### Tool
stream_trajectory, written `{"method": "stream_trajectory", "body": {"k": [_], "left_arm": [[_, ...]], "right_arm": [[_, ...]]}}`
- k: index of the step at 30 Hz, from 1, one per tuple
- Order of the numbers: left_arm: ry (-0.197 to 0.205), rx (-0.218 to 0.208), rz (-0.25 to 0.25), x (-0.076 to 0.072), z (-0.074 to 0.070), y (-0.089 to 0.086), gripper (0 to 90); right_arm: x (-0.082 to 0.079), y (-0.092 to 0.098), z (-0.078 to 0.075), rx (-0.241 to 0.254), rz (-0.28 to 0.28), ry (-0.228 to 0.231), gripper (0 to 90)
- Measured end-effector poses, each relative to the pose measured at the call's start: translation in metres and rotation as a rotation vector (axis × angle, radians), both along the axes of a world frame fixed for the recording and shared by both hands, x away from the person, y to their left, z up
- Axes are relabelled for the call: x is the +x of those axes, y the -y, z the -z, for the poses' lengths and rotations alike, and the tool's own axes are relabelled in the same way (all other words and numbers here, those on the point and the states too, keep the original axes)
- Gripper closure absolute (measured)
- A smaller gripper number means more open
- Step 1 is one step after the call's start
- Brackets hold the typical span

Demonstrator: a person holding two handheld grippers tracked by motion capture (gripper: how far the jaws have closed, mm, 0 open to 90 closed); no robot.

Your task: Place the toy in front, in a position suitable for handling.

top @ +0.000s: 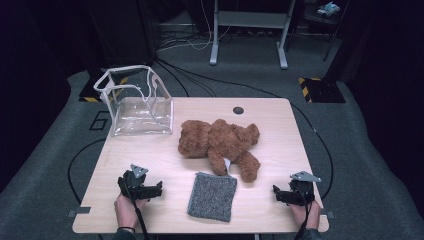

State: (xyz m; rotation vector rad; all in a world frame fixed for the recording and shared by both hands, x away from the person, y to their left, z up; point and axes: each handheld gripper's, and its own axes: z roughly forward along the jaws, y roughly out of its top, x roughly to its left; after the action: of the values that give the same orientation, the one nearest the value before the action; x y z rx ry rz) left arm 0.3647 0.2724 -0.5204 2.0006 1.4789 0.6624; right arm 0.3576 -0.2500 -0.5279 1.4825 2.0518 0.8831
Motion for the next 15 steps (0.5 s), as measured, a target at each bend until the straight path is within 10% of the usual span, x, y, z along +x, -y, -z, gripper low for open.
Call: {"method": "stream_trajectory", "body": {"k": [5, 15], "left_arm": [[0.005, -0.071, -0.004, -0.001, 0.01, -0.005, 0.0], [0.023, -0.069, 0.001, -0.004, 0.012, -0.01, 0.0]], "right_arm": [[0.002, 0.0, -0.004, 0.032, 0.013, -0.037, 5.6], [-0.007, -0.025, -0.036, 0.087, -0.06, -0.027, 2.1]]}}
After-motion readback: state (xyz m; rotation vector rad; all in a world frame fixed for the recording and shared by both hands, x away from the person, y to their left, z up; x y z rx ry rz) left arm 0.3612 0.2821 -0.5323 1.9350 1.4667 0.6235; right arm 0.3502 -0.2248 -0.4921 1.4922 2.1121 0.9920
